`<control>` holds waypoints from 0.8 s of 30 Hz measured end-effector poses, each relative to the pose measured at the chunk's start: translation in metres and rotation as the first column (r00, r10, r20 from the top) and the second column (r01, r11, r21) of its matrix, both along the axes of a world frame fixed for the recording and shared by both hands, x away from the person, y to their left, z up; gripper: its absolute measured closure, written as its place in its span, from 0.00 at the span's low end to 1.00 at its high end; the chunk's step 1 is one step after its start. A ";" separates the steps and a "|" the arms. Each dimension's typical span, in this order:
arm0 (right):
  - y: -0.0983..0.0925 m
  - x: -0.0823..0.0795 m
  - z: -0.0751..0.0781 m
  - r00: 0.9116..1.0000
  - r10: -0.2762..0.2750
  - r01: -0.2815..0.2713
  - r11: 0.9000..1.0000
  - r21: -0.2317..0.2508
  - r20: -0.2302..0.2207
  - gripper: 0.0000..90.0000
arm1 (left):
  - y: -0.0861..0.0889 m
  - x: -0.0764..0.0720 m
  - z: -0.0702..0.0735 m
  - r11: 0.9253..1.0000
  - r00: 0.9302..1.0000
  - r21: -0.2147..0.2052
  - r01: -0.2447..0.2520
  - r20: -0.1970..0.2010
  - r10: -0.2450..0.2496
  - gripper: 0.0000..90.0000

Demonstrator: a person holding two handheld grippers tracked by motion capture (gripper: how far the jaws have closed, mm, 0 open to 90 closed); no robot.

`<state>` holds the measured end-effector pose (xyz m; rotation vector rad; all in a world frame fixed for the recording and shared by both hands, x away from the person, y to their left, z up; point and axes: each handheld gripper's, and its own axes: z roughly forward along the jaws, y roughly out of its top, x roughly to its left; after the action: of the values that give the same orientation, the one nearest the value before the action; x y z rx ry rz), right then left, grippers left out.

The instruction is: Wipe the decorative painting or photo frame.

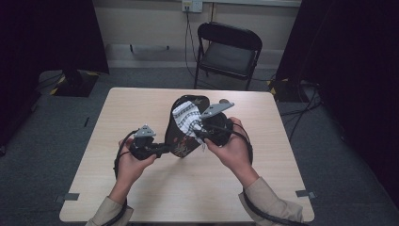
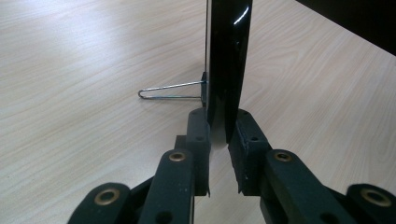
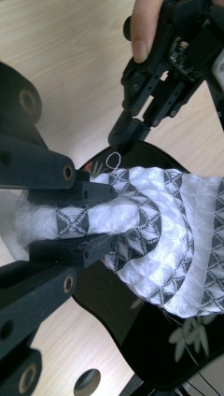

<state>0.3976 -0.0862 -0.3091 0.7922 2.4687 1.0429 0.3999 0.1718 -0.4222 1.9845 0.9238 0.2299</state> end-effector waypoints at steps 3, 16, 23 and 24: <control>0.000 0.000 -0.007 1.000 0.001 -0.001 1.000 -0.003 -0.012 0.85 | 0.000 0.000 0.000 1.000 1.000 -0.001 -0.003 0.001 0.003 0.87; -0.006 -0.002 -0.046 0.997 -0.004 0.002 1.000 -0.031 -0.074 0.85 | 0.000 0.000 0.000 1.000 1.000 0.001 0.001 0.002 -0.001 0.88; -0.006 -0.003 -0.066 0.994 -0.008 0.004 0.999 -0.041 -0.105 0.85 | 0.000 0.000 0.001 1.000 1.000 0.004 0.003 0.003 -0.003 0.87; -0.006 -0.003 -0.069 0.994 -0.009 0.004 0.999 -0.045 -0.110 0.85 | 0.000 0.000 0.001 1.000 1.000 0.005 0.003 0.002 -0.003 0.87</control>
<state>0.3948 -0.0924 -0.3782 0.8651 2.5704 0.9618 0.4002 0.1716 -0.4216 1.9894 0.9196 0.2330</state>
